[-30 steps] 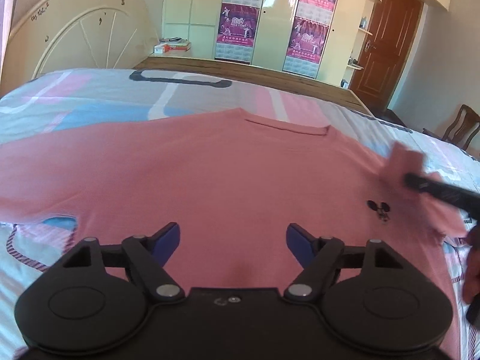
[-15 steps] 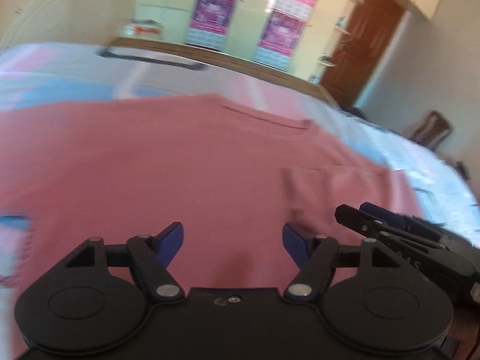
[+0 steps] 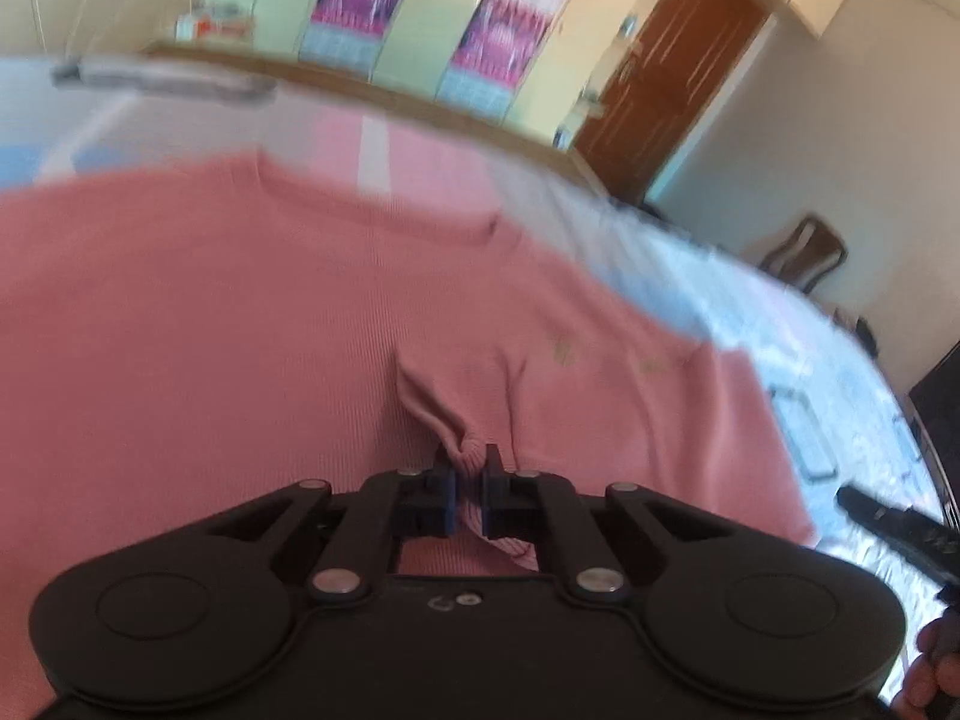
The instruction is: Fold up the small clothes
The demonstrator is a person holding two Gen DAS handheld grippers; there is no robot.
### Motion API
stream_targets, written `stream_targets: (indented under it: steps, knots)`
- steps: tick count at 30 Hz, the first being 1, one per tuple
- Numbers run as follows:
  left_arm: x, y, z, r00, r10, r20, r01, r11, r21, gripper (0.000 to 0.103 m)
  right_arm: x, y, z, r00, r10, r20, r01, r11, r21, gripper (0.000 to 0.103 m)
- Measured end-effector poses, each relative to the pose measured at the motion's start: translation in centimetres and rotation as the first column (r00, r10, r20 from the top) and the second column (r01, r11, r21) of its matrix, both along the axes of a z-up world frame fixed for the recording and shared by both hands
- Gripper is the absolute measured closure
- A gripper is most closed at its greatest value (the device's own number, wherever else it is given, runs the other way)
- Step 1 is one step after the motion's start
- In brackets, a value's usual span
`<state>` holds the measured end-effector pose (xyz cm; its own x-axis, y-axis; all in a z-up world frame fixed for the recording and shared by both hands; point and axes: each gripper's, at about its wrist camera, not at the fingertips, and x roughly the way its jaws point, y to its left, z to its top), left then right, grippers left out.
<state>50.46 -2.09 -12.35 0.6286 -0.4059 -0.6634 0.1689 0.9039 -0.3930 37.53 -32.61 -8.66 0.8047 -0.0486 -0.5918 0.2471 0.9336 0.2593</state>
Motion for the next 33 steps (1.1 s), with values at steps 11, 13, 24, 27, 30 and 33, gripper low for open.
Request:
stream_targets:
  steps: [11, 13, 24, 27, 30, 33]
  knots:
    - [-3.3, 6.5, 1.7, 0.990, 0.093, 0.106, -0.108, 0.985, 0.135, 0.097, -0.7, -1.2, 0.2, 0.999, 0.028, -0.029, -0.026, 0.998, 0.063, 0.072]
    - [-3.5, 6.8, 1.6, 0.987, 0.116, 0.111, -0.131, 0.982, 0.134, 0.097, -0.2, -0.6, -0.1, 0.998, 0.055, -0.034, -0.053, 0.997, 0.059, 0.072]
    - [-3.9, 8.7, -0.1, 0.989, 0.127, 0.077, -0.140, 0.969, 0.205, 0.069, 1.3, 1.6, -3.4, 0.972, 0.179, -0.155, -0.178, 0.984, 0.023, 0.072]
    - [-3.5, 9.5, 0.1, 0.983, 0.136, 0.123, -0.158, 0.967, 0.200, 0.038, 1.3, 0.9, -2.6, 0.981, 0.169, -0.090, -0.168, 0.986, 0.025, 0.072]
    - [-1.2, 10.2, -0.3, 0.988, 0.127, 0.089, -0.141, 0.977, 0.160, 0.048, 3.1, 0.2, -1.7, 0.984, 0.170, -0.056, -0.169, 0.985, 0.013, 0.072]
    - [1.5, 10.4, -1.6, 0.994, 0.109, 0.024, -0.110, 0.989, 0.096, 0.055, 5.9, -0.2, -1.2, 0.984, 0.173, -0.038, -0.173, 0.985, 0.004, 0.072]
